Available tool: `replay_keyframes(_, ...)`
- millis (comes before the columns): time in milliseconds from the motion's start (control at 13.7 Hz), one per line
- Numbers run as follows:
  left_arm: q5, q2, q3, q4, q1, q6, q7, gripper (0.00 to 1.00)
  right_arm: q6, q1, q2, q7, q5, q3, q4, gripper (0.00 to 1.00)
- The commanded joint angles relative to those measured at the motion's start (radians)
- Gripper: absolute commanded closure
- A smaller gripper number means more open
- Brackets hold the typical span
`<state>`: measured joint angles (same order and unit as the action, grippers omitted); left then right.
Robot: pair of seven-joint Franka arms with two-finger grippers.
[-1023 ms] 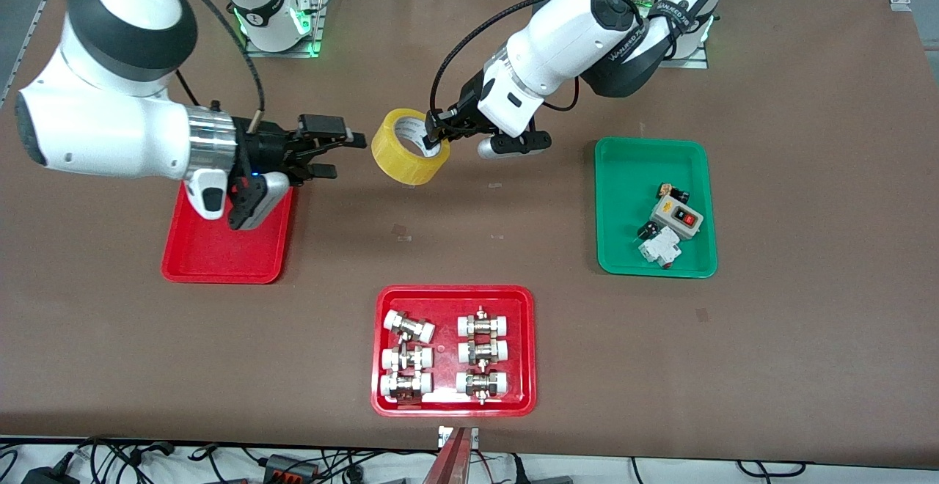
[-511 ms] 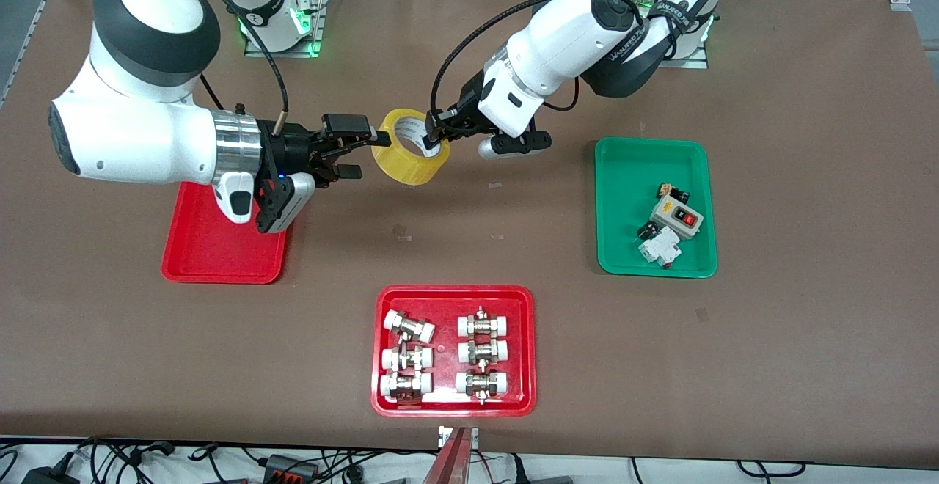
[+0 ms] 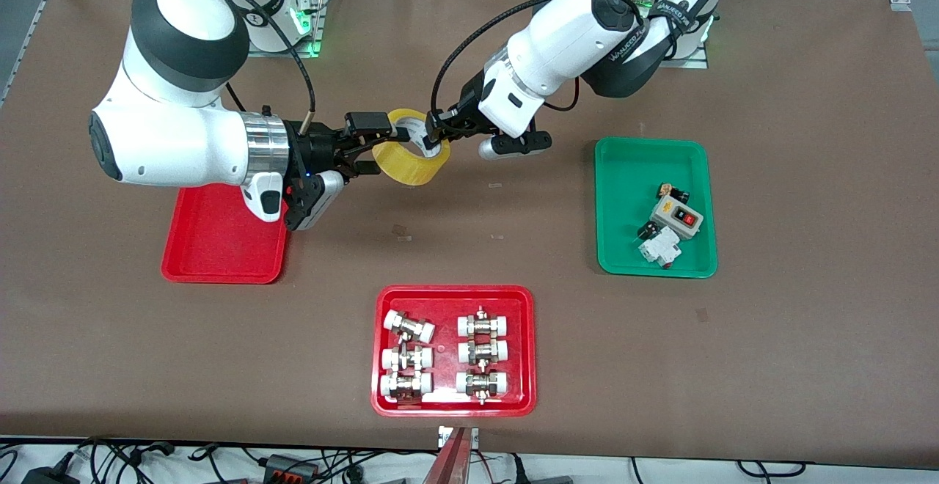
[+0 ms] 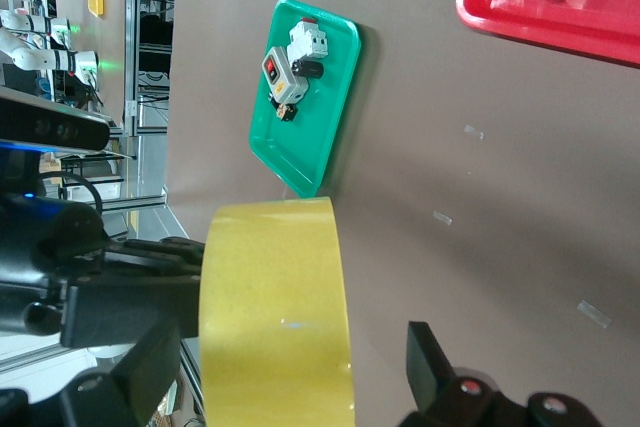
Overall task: Left arm passes tape to right arm into tray
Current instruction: 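Hold the tape with the left gripper while the right gripper grasps it, then carry the tape with the right gripper while the left gripper withdraws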
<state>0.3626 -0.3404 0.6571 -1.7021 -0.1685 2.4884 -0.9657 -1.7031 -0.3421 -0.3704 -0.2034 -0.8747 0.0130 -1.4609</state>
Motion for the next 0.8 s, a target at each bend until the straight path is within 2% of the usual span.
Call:
replay_keyframes(0,0.033,-0.008,0.009,0.027,0.003,0.004,0.005,0.97,0.002,-0.008,-0.021,-0.013,-0.017,-0.004,0.028,0.07)
replay_keyframes(146,0.033,-0.008,0.009,0.027,0.003,0.004,0.005,0.97,0.003,-0.008,-0.021,-0.005,-0.018,-0.004,0.028,0.4)
replay_keyframes(219,0.032,-0.008,0.009,0.027,0.003,0.004,0.005,0.97,0.003,-0.009,-0.021,-0.001,-0.018,-0.004,0.028,0.54)
replay_keyframes(292,0.032,-0.008,0.009,0.027,0.003,0.004,0.005,0.97,0.002,-0.009,-0.021,-0.001,-0.02,-0.004,0.03,0.6)
replay_keyframes(438,0.033,-0.008,0.009,0.027,0.003,0.004,0.005,0.97,0.002,-0.008,-0.021,-0.011,-0.02,-0.004,0.03,0.63)
replay_keyframes(731,0.033,-0.008,0.009,0.027,0.003,0.004,0.005,0.97,0.003,-0.006,-0.021,-0.011,-0.018,-0.004,0.03,0.64)
